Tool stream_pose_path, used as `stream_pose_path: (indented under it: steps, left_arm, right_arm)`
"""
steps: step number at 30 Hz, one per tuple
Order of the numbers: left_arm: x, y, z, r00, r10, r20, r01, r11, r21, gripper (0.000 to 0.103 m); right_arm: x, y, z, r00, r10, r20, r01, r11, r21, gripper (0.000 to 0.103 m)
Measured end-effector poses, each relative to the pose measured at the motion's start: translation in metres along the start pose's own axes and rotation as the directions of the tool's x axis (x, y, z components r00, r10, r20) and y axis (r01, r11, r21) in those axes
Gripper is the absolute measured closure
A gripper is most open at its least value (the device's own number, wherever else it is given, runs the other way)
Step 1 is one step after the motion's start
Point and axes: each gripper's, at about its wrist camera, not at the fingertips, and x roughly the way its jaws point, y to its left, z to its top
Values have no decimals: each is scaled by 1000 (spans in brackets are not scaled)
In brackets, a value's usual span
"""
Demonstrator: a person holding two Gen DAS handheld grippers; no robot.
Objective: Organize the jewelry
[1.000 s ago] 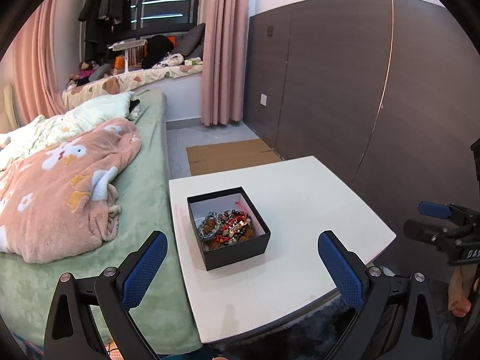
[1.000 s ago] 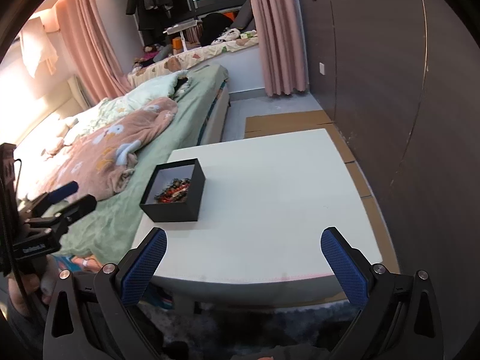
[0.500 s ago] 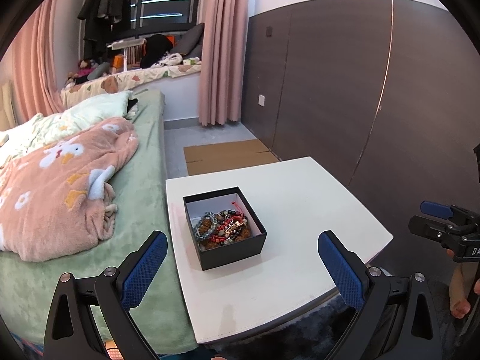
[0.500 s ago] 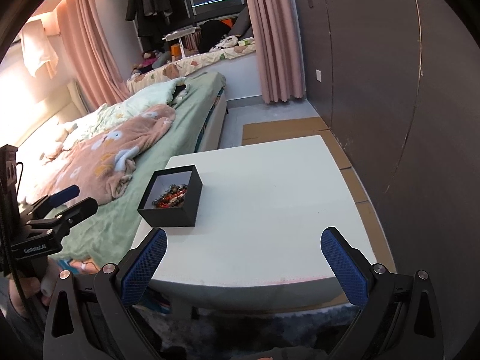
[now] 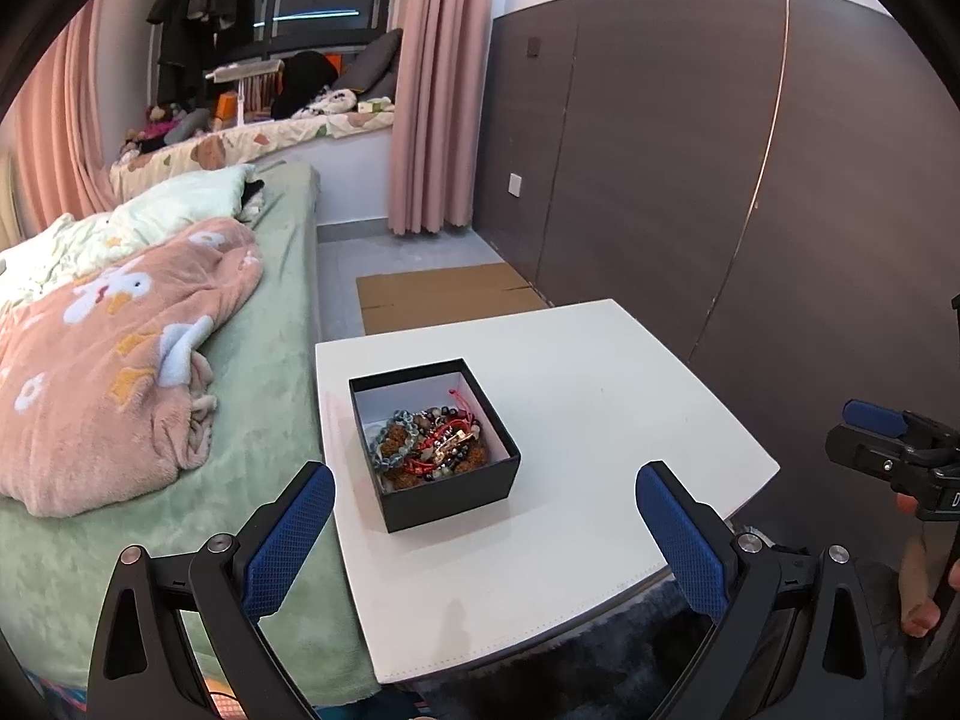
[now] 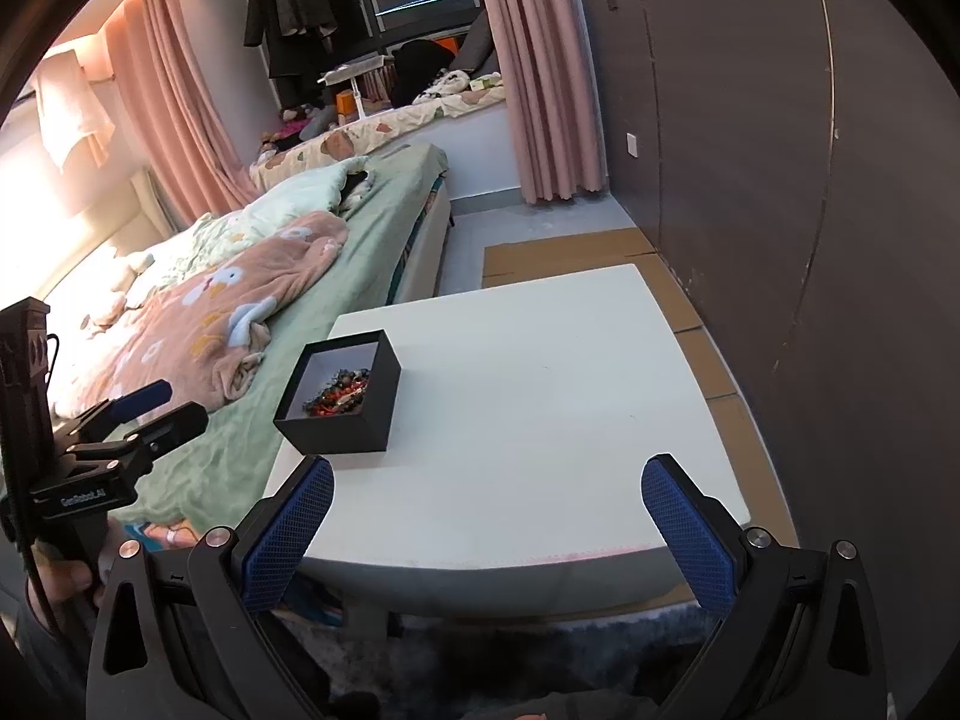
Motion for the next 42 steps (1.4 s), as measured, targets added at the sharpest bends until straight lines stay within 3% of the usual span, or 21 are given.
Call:
stream_pose_path:
  steps: [17, 42]
  left_arm:
    - [-2, 13, -2, 1000, 10, 5, -10, 998, -56, 2]
    - [-9, -2, -3, 999, 23, 32, -24, 1000, 17, 2]
  right_arm:
    - [-1, -8, 0, 1000, 0, 6, 0, 1000, 21, 0]
    - [0, -6, 0, 1000, -9, -4, 10, 999, 39, 0]
